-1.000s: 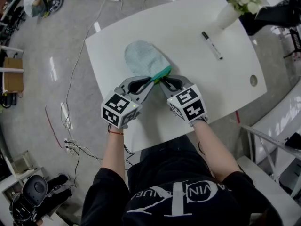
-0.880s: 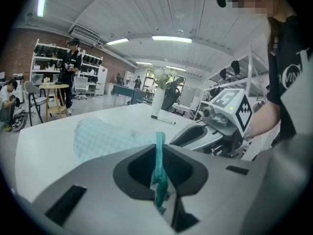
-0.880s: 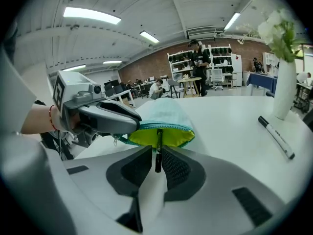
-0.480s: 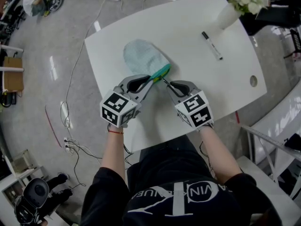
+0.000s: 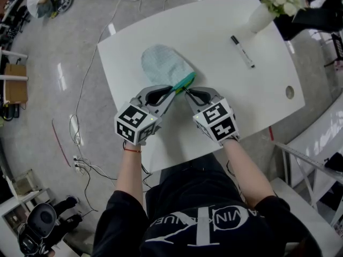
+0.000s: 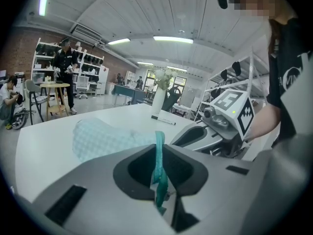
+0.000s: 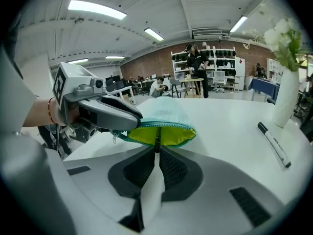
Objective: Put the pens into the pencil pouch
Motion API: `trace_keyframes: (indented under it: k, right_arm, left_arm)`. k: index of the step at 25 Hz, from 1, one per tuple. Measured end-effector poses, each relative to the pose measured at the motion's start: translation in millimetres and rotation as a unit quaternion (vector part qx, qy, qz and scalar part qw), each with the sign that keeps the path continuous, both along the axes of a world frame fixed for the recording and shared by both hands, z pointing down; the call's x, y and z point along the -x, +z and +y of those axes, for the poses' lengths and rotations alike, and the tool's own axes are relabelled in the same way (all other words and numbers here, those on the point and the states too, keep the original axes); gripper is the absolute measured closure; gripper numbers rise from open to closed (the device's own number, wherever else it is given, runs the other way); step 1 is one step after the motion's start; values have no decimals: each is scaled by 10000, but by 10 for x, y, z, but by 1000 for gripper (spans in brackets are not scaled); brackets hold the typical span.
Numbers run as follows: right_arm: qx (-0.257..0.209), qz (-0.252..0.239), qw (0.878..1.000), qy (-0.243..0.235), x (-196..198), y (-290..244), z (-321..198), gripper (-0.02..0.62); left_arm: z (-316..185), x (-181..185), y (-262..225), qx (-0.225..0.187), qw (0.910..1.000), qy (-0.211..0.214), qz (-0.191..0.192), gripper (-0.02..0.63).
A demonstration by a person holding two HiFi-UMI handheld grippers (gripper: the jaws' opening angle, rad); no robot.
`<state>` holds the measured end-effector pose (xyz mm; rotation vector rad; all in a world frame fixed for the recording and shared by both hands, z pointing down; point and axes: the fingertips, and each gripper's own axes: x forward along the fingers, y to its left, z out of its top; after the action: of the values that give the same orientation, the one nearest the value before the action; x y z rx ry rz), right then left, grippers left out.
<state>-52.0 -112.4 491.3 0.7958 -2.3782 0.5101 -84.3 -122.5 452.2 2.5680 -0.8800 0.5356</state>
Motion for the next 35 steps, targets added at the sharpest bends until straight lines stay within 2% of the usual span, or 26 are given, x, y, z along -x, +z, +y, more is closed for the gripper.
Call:
trace_keyframes:
  k: [13,21,35]
  right_arm:
    - [-110,146,9998,-97,205,6,-138,555]
    - [-51,225,9997,-124,250,117,-175,551]
    - [-135,-3,9999,1,94,15,-113,535]
  left_arm:
    - [64,-30,-33,14,9999,152,21,563]
    - [61,-25,43,26,9997,185,-139,563]
    - [-22,38,80,45,9998,-58,-174,563]
